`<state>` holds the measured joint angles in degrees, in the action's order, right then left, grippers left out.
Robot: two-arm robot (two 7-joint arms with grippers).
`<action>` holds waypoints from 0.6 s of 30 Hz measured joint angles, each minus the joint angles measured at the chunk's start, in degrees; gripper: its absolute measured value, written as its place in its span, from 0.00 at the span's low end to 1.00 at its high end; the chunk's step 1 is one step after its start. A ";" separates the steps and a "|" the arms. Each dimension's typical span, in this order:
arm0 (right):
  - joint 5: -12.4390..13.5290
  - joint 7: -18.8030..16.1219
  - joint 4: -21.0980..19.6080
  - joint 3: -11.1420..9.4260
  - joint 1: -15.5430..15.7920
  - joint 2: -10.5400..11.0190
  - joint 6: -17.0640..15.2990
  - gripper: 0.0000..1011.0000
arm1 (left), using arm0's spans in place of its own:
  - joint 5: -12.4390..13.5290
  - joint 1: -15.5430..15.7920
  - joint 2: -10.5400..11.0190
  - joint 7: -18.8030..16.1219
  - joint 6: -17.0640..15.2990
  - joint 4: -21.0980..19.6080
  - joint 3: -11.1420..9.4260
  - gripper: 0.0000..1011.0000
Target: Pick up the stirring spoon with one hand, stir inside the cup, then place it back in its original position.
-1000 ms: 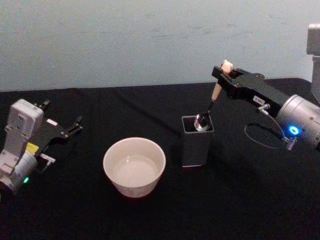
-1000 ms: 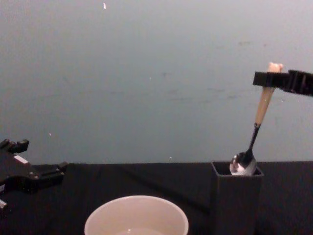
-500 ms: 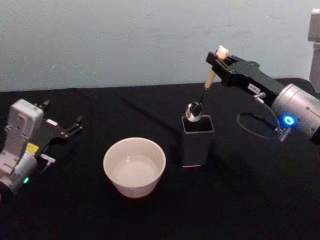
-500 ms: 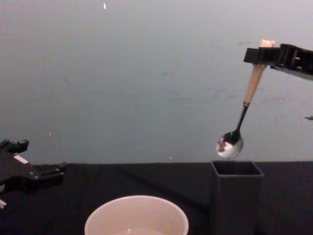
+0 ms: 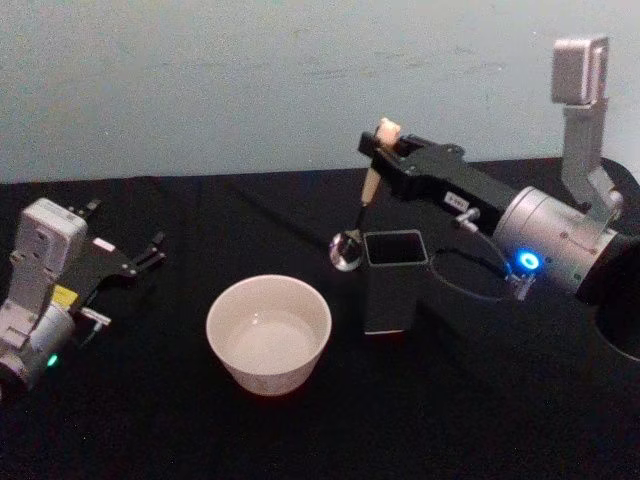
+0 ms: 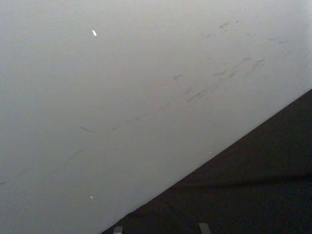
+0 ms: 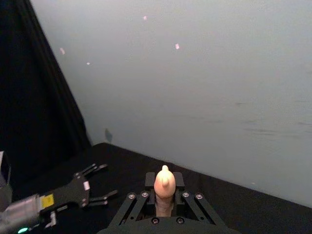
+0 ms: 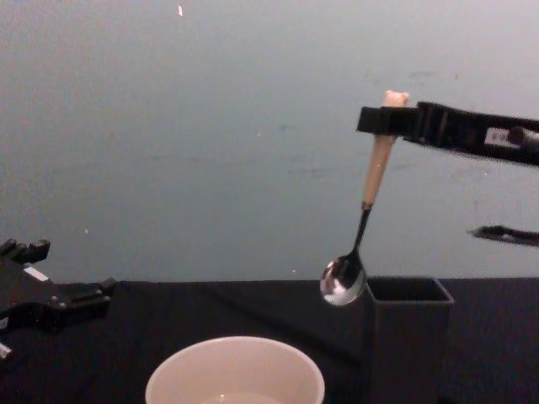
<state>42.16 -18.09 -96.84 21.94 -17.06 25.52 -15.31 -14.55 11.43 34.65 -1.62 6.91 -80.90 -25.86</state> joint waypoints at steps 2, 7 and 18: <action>-0.15 -0.26 0.07 0.68 -0.08 0.10 0.28 0.21 | 0.00 0.00 0.00 0.00 0.00 0.00 0.00 0.99; -0.69 -1.29 0.37 2.88 -0.29 0.49 1.32 0.21 | 0.00 0.00 0.00 0.00 0.00 0.00 0.00 0.99; -2.64 -4.04 3.10 6.58 -0.92 0.81 3.24 0.21 | 0.00 0.00 0.00 0.00 0.00 0.00 0.00 0.99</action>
<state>39.52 -22.13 -93.74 28.52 -17.99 26.33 -12.07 -14.55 11.43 34.65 -1.62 6.91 -80.90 -25.86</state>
